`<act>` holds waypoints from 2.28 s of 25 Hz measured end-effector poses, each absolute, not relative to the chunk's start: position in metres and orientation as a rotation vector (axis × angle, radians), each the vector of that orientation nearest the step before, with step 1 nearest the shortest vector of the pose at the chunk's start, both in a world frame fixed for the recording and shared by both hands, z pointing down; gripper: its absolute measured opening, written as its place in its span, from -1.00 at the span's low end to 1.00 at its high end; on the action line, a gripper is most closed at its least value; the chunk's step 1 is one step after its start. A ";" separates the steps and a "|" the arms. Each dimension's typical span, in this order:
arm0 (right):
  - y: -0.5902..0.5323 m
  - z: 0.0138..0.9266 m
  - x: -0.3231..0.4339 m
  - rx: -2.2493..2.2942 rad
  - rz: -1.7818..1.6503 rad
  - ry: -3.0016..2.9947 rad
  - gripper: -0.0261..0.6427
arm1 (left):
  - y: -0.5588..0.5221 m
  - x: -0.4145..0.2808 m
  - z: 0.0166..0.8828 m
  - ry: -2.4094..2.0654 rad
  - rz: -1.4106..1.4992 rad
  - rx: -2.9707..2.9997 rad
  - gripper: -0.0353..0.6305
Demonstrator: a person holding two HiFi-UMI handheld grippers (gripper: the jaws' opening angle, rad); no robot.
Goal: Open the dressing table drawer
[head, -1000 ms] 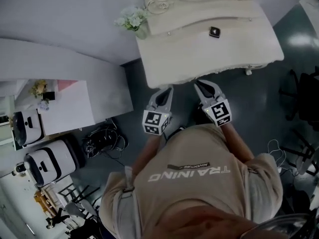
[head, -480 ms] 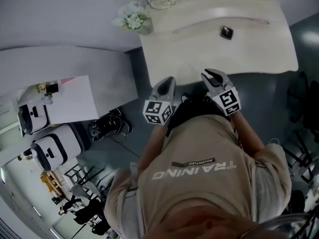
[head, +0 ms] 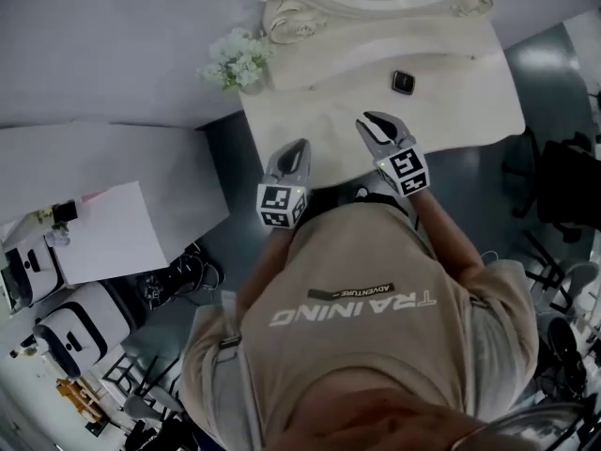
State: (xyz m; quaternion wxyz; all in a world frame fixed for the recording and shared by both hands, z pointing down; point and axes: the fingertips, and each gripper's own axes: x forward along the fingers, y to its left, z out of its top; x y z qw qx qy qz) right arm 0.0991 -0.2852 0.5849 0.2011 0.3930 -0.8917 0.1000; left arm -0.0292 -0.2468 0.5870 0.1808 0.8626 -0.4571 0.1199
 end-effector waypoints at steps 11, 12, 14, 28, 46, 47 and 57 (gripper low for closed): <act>-0.372 0.660 0.020 1.270 0.457 -2.375 -0.91 | -0.306 -0.106 0.593 -1.302 0.363 2.507 -0.87; -0.380 0.669 0.014 1.273 0.462 -2.367 -0.91 | -0.308 -0.111 0.593 -1.315 0.362 2.498 -0.87; -0.393 0.685 0.004 1.290 0.466 -2.350 -0.91 | -0.310 -0.122 0.598 -1.336 0.363 2.463 -0.87; -0.416 0.732 -0.015 1.409 0.565 -2.203 -0.48 | -0.313 -0.167 0.619 -1.359 0.387 2.346 -0.87; -0.390 0.734 -0.008 1.378 0.646 -2.195 -0.61 | -0.319 -0.173 0.614 -1.383 0.365 2.349 -0.87; -0.386 0.734 -0.007 1.376 0.651 -2.194 -0.61 | -0.318 -0.171 0.614 -1.375 0.367 2.352 -0.87; -0.365 0.735 -0.003 1.385 0.684 -2.184 -0.61 | -0.310 -0.165 0.607 -1.384 0.368 2.378 -0.87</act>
